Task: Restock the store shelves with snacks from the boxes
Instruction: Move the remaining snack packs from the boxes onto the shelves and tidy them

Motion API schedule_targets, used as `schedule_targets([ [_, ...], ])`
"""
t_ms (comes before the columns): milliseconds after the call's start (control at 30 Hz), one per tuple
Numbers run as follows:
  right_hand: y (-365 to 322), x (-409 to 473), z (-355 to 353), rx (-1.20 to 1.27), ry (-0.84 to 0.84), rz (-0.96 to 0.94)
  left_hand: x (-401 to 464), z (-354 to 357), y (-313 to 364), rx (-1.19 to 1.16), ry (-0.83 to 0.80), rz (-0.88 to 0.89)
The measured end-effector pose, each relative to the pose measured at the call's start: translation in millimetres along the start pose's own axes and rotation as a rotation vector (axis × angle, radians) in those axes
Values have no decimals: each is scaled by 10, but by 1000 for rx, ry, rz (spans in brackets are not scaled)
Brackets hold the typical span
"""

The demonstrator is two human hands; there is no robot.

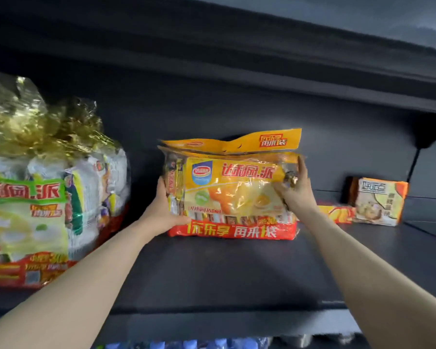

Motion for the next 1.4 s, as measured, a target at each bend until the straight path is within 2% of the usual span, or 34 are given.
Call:
schedule_targets([
  [200, 185, 252, 85, 234, -199, 112, 176, 10, -103, -139, 43, -50],
  [333, 203, 274, 182, 264, -222, 157, 141, -68, -106, -213, 128, -87],
  [533, 80, 139, 375, 254, -300, 135, 59, -224, 17, -250, 284, -17],
  [600, 27, 107, 398, 178, -269, 87, 55, -260, -5, -239, 289, -13],
  [767, -26, 137, 297, -22, -110, -41, 84, -207, -32, -206, 178, -45],
  [1000, 34, 178, 308, -132, -90, 12, 92, -154, -11, -156, 236, -49],
  [1100, -11, 144, 293, -249, -46, 41, 60, -169, 26, -81, 284, -40],
  [1267, -168, -83, 251, -580, 246, -83, -82, -103, 265, 320, 382, 43],
  [1400, -272, -326, 134, -853, 242, -229, -239, -31, 534, 613, 364, 142],
])
Point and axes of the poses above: each hand's wrist, its own x-axis towards the middle knuckle, its own z-axis out of the palm, y = z × x, the point moved 4 cm from there along x, towards the middle knuckle, and after that the axes turned 8 degrees about z, right-handed, at the moved point
